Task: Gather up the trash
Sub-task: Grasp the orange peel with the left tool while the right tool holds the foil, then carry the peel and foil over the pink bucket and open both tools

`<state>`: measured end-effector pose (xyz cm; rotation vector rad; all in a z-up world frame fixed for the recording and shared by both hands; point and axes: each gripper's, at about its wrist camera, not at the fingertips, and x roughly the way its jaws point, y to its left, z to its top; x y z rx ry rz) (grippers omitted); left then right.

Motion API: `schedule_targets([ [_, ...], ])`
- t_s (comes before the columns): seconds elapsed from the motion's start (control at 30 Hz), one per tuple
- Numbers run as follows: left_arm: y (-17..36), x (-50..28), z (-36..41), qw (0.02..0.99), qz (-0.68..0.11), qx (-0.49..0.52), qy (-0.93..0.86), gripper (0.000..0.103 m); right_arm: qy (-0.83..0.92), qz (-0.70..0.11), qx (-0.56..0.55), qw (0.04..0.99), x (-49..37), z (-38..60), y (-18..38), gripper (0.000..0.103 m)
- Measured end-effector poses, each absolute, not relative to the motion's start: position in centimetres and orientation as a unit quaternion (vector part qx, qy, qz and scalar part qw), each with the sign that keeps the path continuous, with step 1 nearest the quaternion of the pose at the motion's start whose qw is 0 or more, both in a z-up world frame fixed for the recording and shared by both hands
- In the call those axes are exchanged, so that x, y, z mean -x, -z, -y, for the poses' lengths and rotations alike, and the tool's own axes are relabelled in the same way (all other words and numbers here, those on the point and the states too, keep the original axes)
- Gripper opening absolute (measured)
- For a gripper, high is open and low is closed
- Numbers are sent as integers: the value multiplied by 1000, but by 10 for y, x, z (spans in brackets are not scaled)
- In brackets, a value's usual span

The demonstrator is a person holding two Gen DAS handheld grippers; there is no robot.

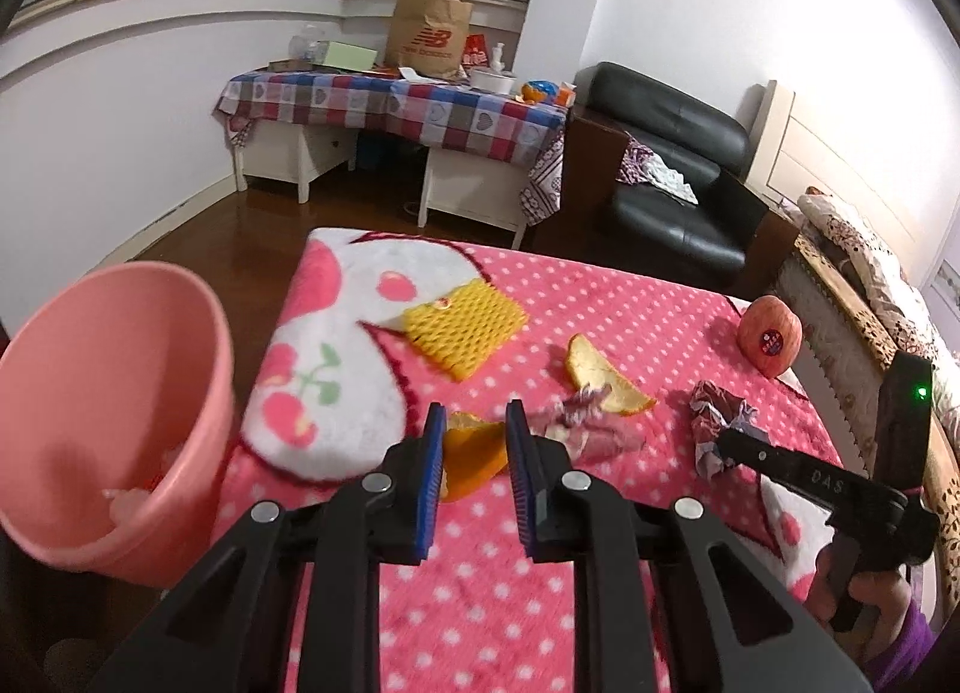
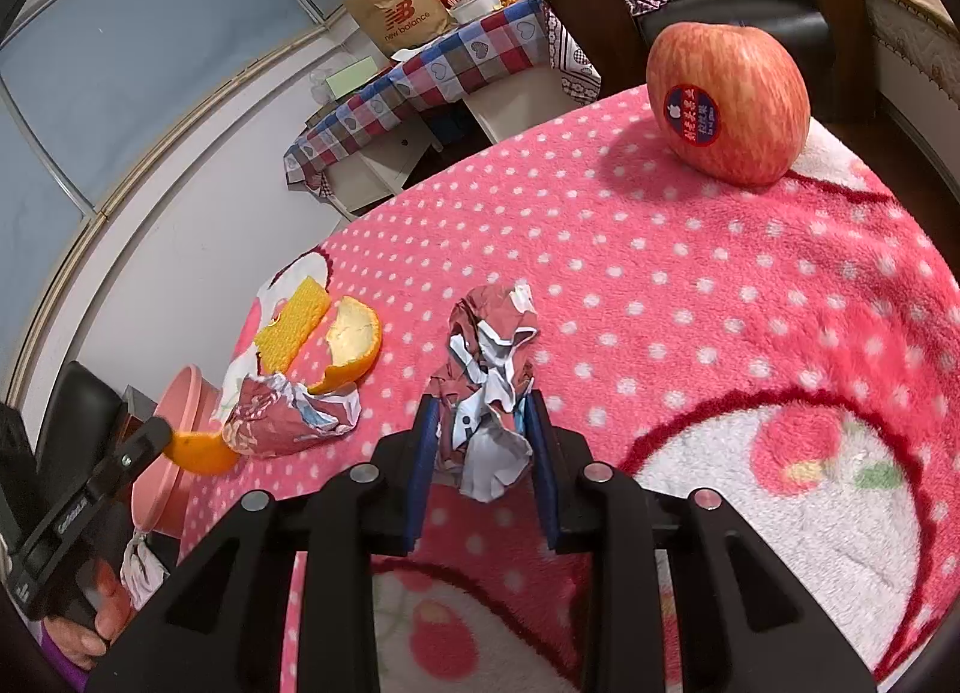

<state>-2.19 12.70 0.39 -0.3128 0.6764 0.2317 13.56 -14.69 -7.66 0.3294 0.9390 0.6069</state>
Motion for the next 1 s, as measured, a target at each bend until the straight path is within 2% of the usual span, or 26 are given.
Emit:
schedule_targets([
  [0.6, -2, 78, -149, 919, -314, 190, -141, 17, -287, -434, -144, 842, -133, 144, 72, 29],
  [1.0, -13, 100, -163, 928, -276, 202, -146, 17, -321, -379, -111, 861, -104, 120, 26, 29],
])
